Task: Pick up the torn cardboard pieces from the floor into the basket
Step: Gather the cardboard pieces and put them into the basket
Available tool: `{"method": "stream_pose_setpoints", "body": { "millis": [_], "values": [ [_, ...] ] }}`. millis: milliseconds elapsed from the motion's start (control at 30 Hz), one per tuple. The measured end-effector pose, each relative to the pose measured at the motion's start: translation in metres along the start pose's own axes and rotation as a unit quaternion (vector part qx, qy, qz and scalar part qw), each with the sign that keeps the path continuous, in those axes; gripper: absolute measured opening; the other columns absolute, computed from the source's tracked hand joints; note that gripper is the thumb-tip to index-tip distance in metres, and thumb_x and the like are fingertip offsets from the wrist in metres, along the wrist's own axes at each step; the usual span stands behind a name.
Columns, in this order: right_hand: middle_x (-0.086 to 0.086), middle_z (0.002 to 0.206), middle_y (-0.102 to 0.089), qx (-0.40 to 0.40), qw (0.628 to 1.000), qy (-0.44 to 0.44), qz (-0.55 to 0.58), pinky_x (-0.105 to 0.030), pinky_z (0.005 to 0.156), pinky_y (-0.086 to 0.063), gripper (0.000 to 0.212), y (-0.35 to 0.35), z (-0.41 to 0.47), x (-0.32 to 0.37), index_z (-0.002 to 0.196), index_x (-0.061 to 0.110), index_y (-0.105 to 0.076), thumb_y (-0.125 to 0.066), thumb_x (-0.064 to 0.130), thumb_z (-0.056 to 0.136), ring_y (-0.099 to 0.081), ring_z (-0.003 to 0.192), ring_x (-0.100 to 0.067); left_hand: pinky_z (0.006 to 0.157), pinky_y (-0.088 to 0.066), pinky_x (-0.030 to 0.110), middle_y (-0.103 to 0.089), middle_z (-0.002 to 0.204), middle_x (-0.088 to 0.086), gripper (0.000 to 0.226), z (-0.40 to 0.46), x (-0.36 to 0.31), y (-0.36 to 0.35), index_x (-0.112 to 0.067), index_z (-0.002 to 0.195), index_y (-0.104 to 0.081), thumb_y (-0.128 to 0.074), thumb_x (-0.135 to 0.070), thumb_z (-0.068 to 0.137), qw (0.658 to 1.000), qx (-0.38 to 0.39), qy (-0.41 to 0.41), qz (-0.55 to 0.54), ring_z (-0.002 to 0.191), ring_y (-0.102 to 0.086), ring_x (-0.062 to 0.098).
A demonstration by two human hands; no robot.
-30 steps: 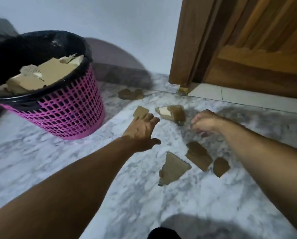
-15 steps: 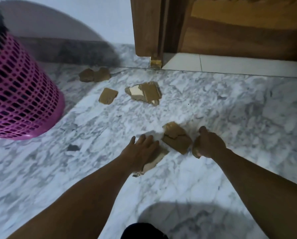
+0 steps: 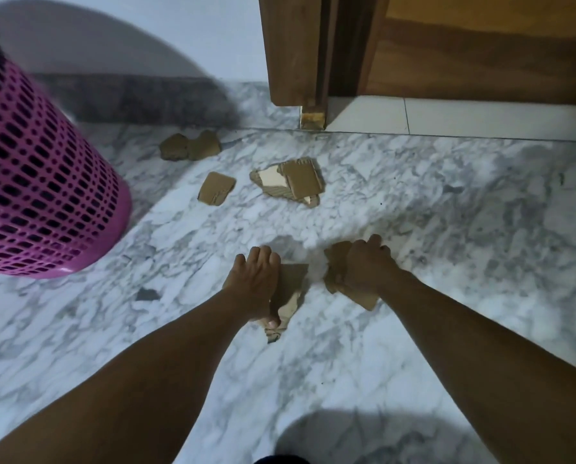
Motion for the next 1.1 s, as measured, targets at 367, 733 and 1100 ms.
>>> {"method": "stream_pose_setpoints", "body": {
  "millis": [367, 733, 1100],
  "values": [
    [-0.012, 0.114, -0.065, -0.021, 0.992, 0.014, 0.126, -0.04, 0.087, -0.051, 0.044, 0.046, 0.043, 0.015, 0.121, 0.008, -0.059, -0.069, 0.027, 0.083, -0.062, 0.104, -0.03, 0.095, -0.039, 0.037, -0.035, 0.127, 0.008, 0.089, 0.022, 0.076, 0.022, -0.01, 0.127, -0.034, -0.079, -0.053, 0.063, 0.986, -0.114, 0.111, -0.047, 0.117, -0.039, 0.026],
    [-0.007, 0.145, -0.04, -0.062, 0.996, 0.052, 0.038, -0.032, 0.106, -0.036, 0.085, 0.119, 0.137, 0.103, 0.137, 0.019, -0.048, -0.076, 0.058, 0.067, -0.038, 0.134, -0.03, 0.113, -0.024, 0.047, -0.009, 0.156, 0.016, 0.101, 0.08, 0.17, 0.037, -0.009, 0.141, -0.022, -0.08, -0.042, 0.065, 0.982, -0.123, 0.136, -0.037, 0.142, -0.016, 0.033],
    [-0.009, 0.133, -0.029, -0.056, 0.995, 0.069, 0.035, -0.047, 0.089, -0.047, 0.086, 0.112, 0.152, 0.111, 0.133, 0.031, -0.031, -0.084, 0.03, 0.064, -0.043, 0.118, -0.043, 0.077, -0.039, 0.035, -0.042, 0.122, 0.002, 0.098, 0.119, 0.181, 0.036, -0.018, 0.126, -0.041, -0.094, -0.037, 0.045, 0.992, -0.017, 0.03, -0.123, 0.11, -0.037, 0.023]
  ]
}}
Point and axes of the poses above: each hand's wrist, its own z-axis towards the middle knuckle, its own y-axis out of the back of the hand, x = y × z, the point moved 7 cm from there along z, towards the middle knuckle
